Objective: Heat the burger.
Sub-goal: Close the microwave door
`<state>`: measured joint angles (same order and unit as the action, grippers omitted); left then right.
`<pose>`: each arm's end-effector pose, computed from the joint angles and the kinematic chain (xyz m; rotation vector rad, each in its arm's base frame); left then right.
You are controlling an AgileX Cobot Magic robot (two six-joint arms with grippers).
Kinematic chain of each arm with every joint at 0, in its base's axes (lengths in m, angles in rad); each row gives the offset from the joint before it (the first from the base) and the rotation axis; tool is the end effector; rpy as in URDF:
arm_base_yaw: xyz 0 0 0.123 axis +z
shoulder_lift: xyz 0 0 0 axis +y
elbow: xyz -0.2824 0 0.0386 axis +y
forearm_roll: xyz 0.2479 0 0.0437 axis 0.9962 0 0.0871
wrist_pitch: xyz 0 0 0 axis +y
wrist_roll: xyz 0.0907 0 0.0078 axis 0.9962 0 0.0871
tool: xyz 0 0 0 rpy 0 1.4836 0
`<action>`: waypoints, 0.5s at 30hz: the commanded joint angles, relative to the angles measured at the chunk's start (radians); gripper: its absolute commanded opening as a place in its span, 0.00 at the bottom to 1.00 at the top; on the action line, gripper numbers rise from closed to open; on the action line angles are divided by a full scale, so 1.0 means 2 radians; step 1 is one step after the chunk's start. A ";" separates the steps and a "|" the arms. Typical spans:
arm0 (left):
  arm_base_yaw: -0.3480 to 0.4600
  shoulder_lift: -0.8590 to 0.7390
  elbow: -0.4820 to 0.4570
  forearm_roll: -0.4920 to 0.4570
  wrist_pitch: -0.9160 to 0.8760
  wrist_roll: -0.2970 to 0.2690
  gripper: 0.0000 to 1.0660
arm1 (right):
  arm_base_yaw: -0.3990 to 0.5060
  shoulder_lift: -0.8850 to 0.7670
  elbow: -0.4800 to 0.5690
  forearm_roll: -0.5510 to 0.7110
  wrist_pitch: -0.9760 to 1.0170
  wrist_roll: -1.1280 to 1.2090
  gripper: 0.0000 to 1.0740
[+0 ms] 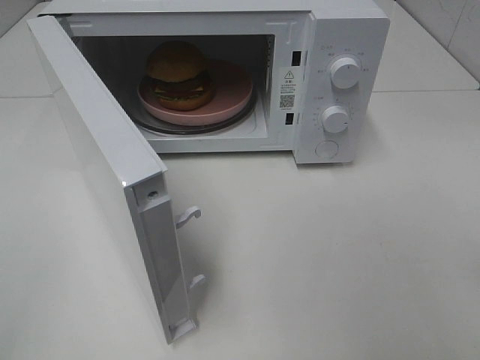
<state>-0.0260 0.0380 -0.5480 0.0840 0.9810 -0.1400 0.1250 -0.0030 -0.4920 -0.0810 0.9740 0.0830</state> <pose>-0.0013 0.0064 0.2975 -0.1116 1.9488 -0.0106 -0.0004 -0.0062 0.2823 -0.0419 1.9599 0.0411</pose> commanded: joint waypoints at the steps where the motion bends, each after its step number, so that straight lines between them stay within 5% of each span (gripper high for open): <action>1: 0.002 0.021 -0.003 0.004 -0.021 -0.004 0.65 | -0.004 -0.016 0.000 0.002 -0.007 -0.003 0.70; 2: 0.002 0.021 -0.003 0.004 -0.021 -0.004 0.65 | -0.004 -0.016 0.000 0.002 -0.007 -0.003 0.70; 4: 0.002 0.046 -0.003 0.003 -0.042 -0.004 0.42 | -0.004 -0.016 0.000 0.002 -0.007 -0.003 0.70; 5: 0.002 0.046 -0.003 0.003 -0.042 -0.004 0.42 | -0.004 -0.016 0.000 0.002 -0.007 -0.003 0.70; 6: 0.002 0.063 -0.003 0.003 -0.060 -0.003 0.26 | -0.004 -0.016 0.000 0.002 -0.007 -0.003 0.70; 7: 0.002 0.063 -0.003 0.003 -0.060 -0.003 0.26 | -0.004 -0.016 0.000 0.002 -0.007 -0.003 0.70; 9: 0.002 0.089 -0.003 0.003 -0.095 -0.003 0.01 | -0.004 -0.016 0.000 0.002 -0.007 -0.003 0.70; 15: 0.002 0.135 0.001 0.003 -0.171 -0.002 0.00 | -0.004 -0.016 0.000 0.002 -0.007 -0.003 0.69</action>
<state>-0.0260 0.3070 -0.5460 0.0900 0.6760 -0.1400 0.1250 -0.0030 -0.4920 -0.0810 0.9740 0.0830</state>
